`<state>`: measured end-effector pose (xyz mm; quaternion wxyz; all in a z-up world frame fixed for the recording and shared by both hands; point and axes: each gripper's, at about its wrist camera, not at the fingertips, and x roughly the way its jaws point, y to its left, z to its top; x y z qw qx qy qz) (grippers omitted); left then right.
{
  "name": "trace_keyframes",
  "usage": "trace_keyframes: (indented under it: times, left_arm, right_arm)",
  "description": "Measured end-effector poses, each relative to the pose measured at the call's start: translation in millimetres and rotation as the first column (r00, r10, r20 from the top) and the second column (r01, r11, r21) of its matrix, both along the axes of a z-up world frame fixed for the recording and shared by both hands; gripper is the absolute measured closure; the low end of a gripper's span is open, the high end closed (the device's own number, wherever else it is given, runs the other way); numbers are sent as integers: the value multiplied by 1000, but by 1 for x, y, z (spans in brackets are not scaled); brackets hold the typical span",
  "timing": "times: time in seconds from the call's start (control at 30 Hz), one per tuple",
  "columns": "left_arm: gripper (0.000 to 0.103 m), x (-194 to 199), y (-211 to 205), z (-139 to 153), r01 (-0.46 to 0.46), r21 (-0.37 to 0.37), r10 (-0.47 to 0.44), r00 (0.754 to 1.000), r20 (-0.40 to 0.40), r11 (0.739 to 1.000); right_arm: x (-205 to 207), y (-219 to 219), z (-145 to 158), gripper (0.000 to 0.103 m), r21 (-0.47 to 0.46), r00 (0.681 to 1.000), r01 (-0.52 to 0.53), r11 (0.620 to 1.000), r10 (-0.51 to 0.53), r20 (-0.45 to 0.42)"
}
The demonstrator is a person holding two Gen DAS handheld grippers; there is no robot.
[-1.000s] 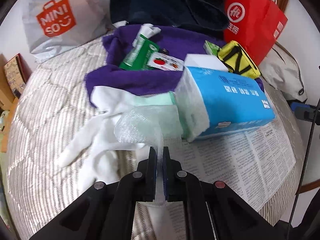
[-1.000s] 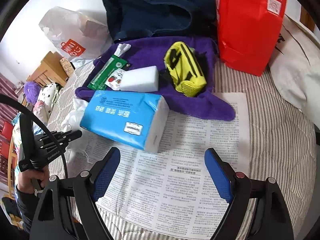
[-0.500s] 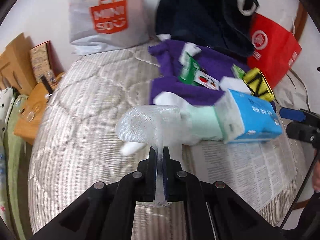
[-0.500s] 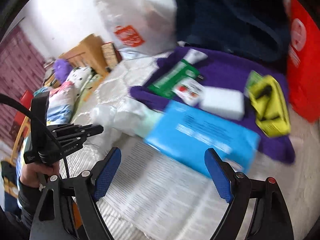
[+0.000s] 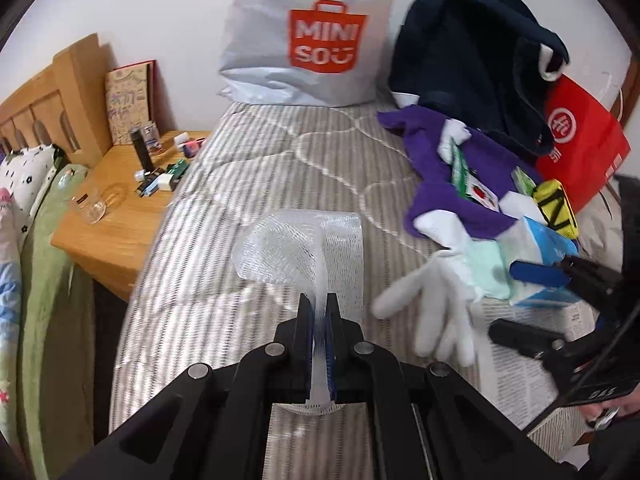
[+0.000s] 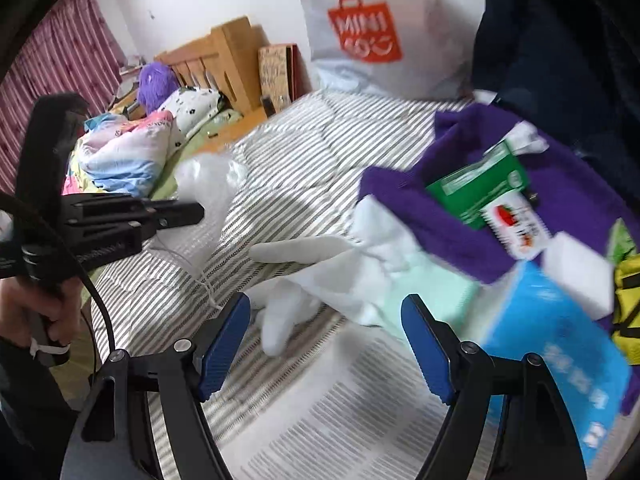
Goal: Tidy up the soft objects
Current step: 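Grasp the white gloves with the right tool while the left tool holds the mesh bag, then carry the gloves with the right tool and the mesh bag with the left tool onto the towel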
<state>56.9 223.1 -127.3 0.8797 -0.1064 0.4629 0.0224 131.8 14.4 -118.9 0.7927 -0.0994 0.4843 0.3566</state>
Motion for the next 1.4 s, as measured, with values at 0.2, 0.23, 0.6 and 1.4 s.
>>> trace_keyframes:
  times: [0.2,0.23,0.6,1.4]
  left_arm:
    - [97,0,21,-7,0,-19,0,1000,4,1000]
    - [97,1,23,-8,4,-20,-4,1000,6,1000]
    - [97,1,33,-14,22,-56,-21,1000,20,998]
    - [97,-6,-3,10,66,-68,-63,997,39,996]
  right_arm:
    - [8,30,-25,25,-92,999,48,995,-48,1]
    - [9,34,-29,25,-107,999,52,993,-52,3]
    - [16,41,-39,94,-160,994,106,981,-99,49]
    - [-15,-39,73,97,141,989,127,982,-136,55]
